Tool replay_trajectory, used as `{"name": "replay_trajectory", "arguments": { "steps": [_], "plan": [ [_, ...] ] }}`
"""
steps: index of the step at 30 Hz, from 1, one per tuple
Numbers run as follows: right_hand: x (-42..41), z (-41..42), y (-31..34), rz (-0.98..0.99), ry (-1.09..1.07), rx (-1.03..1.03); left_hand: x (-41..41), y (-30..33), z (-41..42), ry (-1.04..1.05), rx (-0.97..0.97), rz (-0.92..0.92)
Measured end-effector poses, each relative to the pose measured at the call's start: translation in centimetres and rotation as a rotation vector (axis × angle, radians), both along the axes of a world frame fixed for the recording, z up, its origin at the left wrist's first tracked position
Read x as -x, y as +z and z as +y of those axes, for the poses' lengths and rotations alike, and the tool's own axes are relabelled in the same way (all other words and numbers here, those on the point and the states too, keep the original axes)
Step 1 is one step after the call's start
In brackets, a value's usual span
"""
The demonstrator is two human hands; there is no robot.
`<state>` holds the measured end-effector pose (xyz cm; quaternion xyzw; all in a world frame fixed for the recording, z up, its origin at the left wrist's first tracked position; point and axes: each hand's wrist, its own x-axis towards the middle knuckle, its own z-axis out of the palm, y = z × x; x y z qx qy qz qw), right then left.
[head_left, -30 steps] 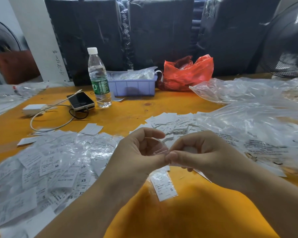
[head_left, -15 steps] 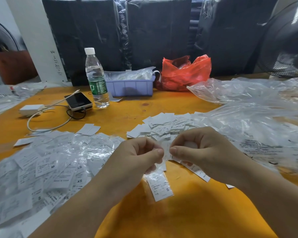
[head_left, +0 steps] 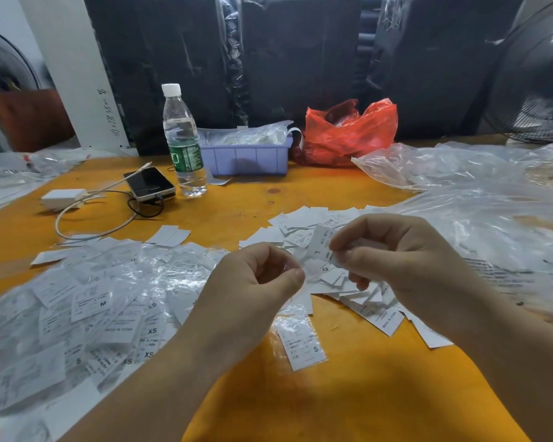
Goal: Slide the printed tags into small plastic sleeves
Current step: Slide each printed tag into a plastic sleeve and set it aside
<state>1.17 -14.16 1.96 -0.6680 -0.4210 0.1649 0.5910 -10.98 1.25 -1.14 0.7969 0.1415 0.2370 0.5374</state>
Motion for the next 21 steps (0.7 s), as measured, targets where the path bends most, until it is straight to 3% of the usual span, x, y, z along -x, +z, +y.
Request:
{"name": "replay_trajectory", "arguments": {
  "steps": [13, 21],
  "plan": [
    [-0.33, 0.00, -0.59, -0.104, 0.092, 0.115, -0.12, -0.02, 0.04, 0.005, 0.037, -0.019],
    [-0.58, -0.05, -0.73, -0.122, 0.045, 0.062, -0.10, -0.15, 0.04, 0.005, 0.030, -0.012]
  ]
}}
